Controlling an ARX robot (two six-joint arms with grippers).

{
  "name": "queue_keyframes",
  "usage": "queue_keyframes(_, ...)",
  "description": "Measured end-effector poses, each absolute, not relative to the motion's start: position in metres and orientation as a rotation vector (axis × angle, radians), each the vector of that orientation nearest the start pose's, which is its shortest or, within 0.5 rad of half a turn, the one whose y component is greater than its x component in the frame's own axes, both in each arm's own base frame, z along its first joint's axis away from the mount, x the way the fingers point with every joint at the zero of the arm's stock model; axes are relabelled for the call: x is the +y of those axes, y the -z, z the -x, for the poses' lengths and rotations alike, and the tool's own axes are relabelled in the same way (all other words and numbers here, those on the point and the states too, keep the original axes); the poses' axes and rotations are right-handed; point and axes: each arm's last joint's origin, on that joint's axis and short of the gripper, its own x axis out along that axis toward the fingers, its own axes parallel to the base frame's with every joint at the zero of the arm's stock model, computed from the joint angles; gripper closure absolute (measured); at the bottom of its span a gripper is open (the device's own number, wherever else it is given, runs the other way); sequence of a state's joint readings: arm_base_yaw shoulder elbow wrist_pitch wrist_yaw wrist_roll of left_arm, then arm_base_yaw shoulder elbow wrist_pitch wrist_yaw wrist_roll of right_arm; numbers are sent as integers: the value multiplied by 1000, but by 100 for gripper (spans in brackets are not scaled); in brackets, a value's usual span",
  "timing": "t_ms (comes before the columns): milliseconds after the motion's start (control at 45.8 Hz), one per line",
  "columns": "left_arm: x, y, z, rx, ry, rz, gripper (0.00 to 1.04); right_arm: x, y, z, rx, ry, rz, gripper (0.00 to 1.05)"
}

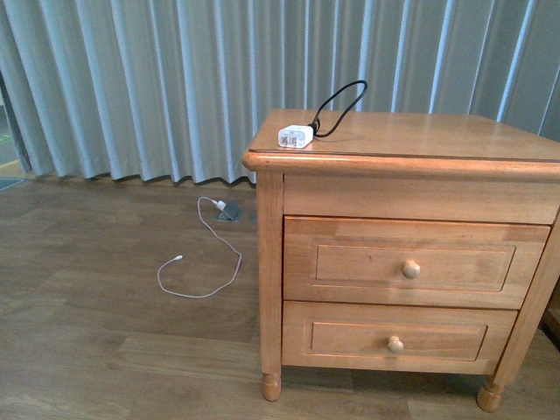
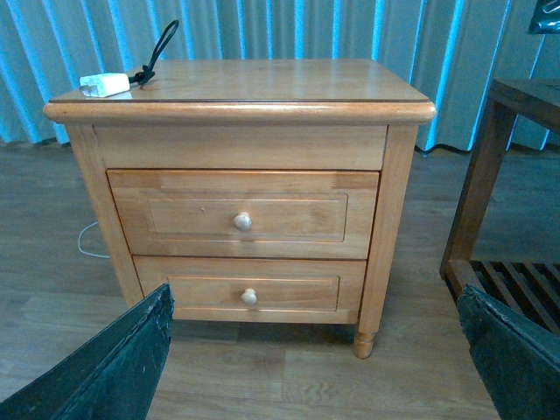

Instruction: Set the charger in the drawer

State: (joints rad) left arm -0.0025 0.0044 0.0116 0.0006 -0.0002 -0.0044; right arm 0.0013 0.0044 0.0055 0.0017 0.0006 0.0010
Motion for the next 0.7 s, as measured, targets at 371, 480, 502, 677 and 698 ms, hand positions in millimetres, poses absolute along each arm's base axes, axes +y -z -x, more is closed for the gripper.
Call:
queue_keyframes(371,0,-167,-97,-8,2,4,6,0,-165,-98,-3,-1,-1,8)
queue_keyframes(480,0,-167,-97,-8,2,4,6,0,-165,-98,-3,-1,-1,8)
queue_keyframes(502,0,-167,-97,-8,2,4,6,0,-165,-98,-3,-1,-1,8)
queue_keyframes(677,0,-167,-97,-8,2,4,6,1,-167,-111,148,5,71,8)
queue_keyframes(698,0,-167,-97,-8,2,4,6,2,-169,-116,154,0,78,8)
